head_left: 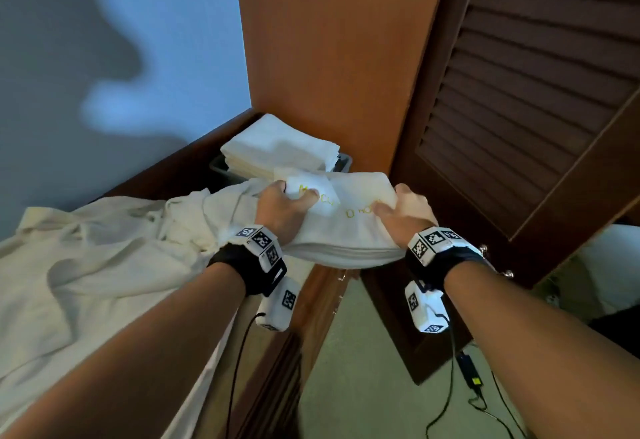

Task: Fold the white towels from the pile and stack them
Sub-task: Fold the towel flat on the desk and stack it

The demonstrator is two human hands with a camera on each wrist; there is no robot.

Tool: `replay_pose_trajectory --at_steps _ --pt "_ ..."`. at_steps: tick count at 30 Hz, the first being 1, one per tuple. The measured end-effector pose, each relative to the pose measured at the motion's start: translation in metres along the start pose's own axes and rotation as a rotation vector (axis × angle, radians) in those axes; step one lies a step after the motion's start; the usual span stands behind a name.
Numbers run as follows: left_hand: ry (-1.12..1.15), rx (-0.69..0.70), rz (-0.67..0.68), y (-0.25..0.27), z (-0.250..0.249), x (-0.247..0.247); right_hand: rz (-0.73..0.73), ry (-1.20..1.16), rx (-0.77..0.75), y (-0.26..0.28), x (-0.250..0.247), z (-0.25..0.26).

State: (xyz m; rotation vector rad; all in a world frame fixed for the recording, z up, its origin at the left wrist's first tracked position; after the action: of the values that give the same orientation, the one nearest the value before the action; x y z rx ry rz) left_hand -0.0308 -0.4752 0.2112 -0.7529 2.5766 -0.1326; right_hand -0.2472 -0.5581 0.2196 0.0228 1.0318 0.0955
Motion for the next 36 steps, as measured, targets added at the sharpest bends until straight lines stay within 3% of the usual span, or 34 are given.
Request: replay_pose_trajectory --at_steps 8,14,20,25,28,31,36 --pt "0.019 -0.029 -0.010 -0.122 0.013 0.035 -0.008 0.033 -0.064 -0.144 0.008 0.037" --pt "0.009 -0.116 -0.053 -0.205 0.046 0.058 0.021 0.106 -0.229 -0.269 0.044 0.084" --pt "0.016 -0.174 -0.254 -0.262 0.077 0.089 0.123 -0.021 -0.472 -0.387 0.092 0.152" --pt "0.100 -0.175 -0.510 -0.304 0.105 0.098 0.211 -0.116 -0.613 -0.456 0.126 0.206" --pt "0.251 -0.364 -0.538 -0.309 0.136 0.109 0.371 -0.147 -0.575 -0.485 0.163 0.210" --pt "0.317 -0.677 -0.388 -0.289 0.165 0.133 0.530 0.045 -0.494 -0.502 0.207 0.182" --pt "0.399 -0.749 -0.392 -0.277 0.170 0.136 0.527 0.150 -0.499 -0.513 0.218 0.159"
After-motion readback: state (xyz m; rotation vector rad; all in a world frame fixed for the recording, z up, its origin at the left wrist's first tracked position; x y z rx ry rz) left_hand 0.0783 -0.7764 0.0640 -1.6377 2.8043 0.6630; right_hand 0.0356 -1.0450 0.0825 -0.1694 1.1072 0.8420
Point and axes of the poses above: each hand's wrist, its own y-axis away from the middle knuckle, its own x-axis out of the palm, z = x × y, the point moved 3 cm from there along -y, towards the middle knuckle, and after that the axes turned 7 degrees about x, right-handed, at the moved point
